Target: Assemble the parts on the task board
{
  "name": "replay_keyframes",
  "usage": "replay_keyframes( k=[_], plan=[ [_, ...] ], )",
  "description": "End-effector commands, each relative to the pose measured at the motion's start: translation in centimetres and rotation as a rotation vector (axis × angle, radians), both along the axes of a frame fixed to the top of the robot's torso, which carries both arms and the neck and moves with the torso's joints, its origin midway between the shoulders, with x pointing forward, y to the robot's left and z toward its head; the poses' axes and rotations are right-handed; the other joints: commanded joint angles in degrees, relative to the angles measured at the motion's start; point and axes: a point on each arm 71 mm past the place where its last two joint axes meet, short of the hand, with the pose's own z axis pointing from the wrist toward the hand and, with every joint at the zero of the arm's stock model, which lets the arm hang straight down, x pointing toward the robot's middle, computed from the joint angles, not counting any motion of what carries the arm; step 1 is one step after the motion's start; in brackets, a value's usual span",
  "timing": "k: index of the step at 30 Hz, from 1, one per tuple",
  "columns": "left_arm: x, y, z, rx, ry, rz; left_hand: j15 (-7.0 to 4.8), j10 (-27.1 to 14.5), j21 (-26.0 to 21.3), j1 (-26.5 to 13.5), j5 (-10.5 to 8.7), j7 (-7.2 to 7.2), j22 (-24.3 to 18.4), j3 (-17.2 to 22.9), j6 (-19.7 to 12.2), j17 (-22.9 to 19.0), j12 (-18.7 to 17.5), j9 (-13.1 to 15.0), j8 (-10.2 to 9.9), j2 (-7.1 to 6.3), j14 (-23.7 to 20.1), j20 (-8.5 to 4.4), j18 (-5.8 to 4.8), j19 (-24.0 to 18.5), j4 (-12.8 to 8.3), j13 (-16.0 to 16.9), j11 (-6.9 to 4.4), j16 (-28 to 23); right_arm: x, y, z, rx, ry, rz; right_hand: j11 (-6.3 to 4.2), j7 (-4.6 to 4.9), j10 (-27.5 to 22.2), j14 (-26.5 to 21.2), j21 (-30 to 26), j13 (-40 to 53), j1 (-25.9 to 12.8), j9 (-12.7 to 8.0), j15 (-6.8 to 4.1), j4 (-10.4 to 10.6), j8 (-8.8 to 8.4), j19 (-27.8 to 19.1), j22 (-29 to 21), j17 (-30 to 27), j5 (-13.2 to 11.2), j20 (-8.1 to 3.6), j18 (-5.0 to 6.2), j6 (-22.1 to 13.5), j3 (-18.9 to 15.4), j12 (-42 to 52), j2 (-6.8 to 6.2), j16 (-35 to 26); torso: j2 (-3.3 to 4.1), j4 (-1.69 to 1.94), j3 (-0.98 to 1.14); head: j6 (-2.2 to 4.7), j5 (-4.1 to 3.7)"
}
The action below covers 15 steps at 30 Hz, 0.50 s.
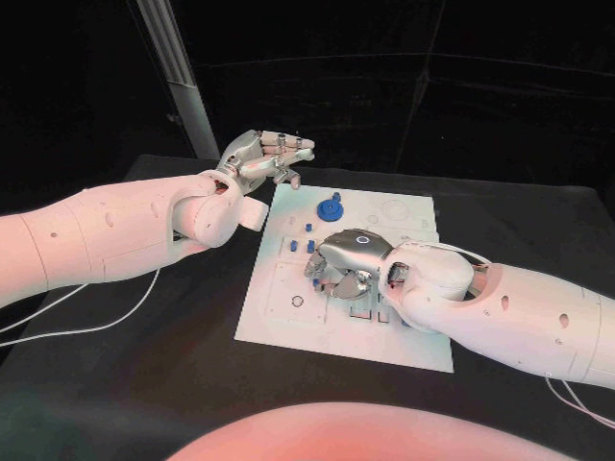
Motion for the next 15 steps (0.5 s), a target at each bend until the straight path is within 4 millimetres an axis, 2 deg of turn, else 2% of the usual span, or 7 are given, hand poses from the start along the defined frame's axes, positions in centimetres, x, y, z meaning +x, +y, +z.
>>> replay_keyframes(
  k=[1, 5, 7, 9, 13, 15],
  plan=[
    [0.0, 0.0, 0.2, -0.010, -0.002, -0.010, 0.03, -0.26, -0.27, -0.59, 0.12, -0.07, -0.07, 0.38, -0.42, -0.05, 0.36, -0.07, 0.32, 0.10, -0.55, 0.14, 0.96, -0.38, -0.06, 0.06, 0.06, 0.11, 0.1, -0.4, 0.4, 0.039, -0.033, -0.015, 0.20, 0.08, -1.08, 0.65, -0.11, -0.08, -0.53, 0.00, 0.30, -0.01, -0.01, 0.07, -0.36, -0.36, 0.31, 0.22, -0.59, -0.61, -0.75, -0.54, -0.35, 0.01, -0.03, -0.01, 0.02, 0.11, -0.14],
    [0.0, 0.0, 0.1, -0.009, -0.002, -0.009, 0.04, -0.33, -0.29, -0.66, 0.11, -0.06, -0.06, 0.45, -0.47, -0.11, 0.44, -0.06, 0.38, 0.08, -0.61, 0.15, 0.97, -0.40, -0.10, 0.08, 0.08, 0.09, 0.0, -2.0, 0.9, 0.073, -0.048, -0.041, 0.48, 0.32, -2.11, 0.35, -0.61, -0.06, -0.68, 0.00, 0.55, 0.13, 0.03, -0.37, -1.13, -1.31, 0.33, 0.44, -0.47, -0.91, -1.79, -0.87, -0.81, -0.46, -0.13, -0.05, -0.01, 0.68, -0.53],
    [0.0, 0.1, 0.1, -0.009, -0.002, -0.008, 0.04, -0.33, -0.29, -0.66, 0.11, -0.06, -0.06, 0.45, -0.47, -0.11, 0.44, -0.06, 0.38, 0.08, -0.61, 0.15, 0.97, -0.40, -0.10, 0.08, 0.08, 0.09, 0.0, -3.1, 1.3, 0.090, -0.036, -0.061, 0.51, 0.31, -2.27, 0.22, -0.83, -0.03, -0.79, 0.01, 0.59, 0.22, 0.04, -0.55, -1.47, -1.74, 0.43, 0.52, -0.41, -1.01, -2.34, -0.83, -1.03, -0.68, -0.28, -0.15, -0.12, 0.96, -0.85],
    [0.0, 0.2, 0.1, -0.008, -0.001, -0.007, 0.04, -0.33, -0.29, -0.66, 0.11, -0.06, -0.06, 0.45, -0.47, -0.11, 0.44, -0.06, 0.38, 0.08, -0.61, 0.15, 0.97, -0.40, -0.10, 0.08, 0.08, 0.09, 0.4, -4.8, 2.1, 0.110, -0.001, -0.101, 0.48, 0.21, -2.44, 0.13, -1.00, 0.01, -0.97, 0.06, 0.59, 0.40, 0.13, -0.69, -1.71, -1.99, 0.74, 0.57, -0.35, -0.90, -3.19, -0.73, -1.24, -0.78, -0.36, -0.22, -0.18, 1.34, -1.30],
    [0.0, 0.3, 0.1, -0.008, 0.000, -0.007, 0.04, -0.33, -0.29, -0.66, 0.11, -0.06, -0.06, 0.45, -0.47, -0.11, 0.44, -0.06, 0.38, 0.08, -0.61, 0.15, 0.97, -0.40, -0.10, 0.08, 0.08, 0.09, 1.4, -7.9, 3.5, 0.105, 0.050, -0.184, 0.29, -0.24, -2.95, 0.01, -1.33, 0.02, -1.17, 0.11, 0.48, 0.63, 0.22, -0.93, -2.19, -2.55, 1.42, 0.53, -0.22, -0.62, -4.68, -0.63, -1.50, -1.00, -0.49, -0.40, -0.28, 1.60, -1.98],
    [0.0, 0.3, 0.1, -0.008, 0.001, -0.007, 0.04, -0.33, -0.29, -0.66, 0.11, -0.06, -0.06, 0.45, -0.47, -0.11, 0.44, -0.06, 0.38, 0.08, -0.61, 0.15, 0.97, -0.40, -0.10, 0.08, 0.08, 0.09, 1.9, -9.2, 3.8, 0.090, 0.059, -0.216, 0.24, -0.43, -4.11, -0.41, -2.61, -0.02, -1.26, 0.09, 0.44, 0.70, 0.17, -1.82, -4.11, -4.06, 2.13, 0.54, 0.05, -0.76, -6.08, -0.88, -1.86, -1.89, -0.58, -0.59, -0.37, 1.80, -2.14]
  ],
)
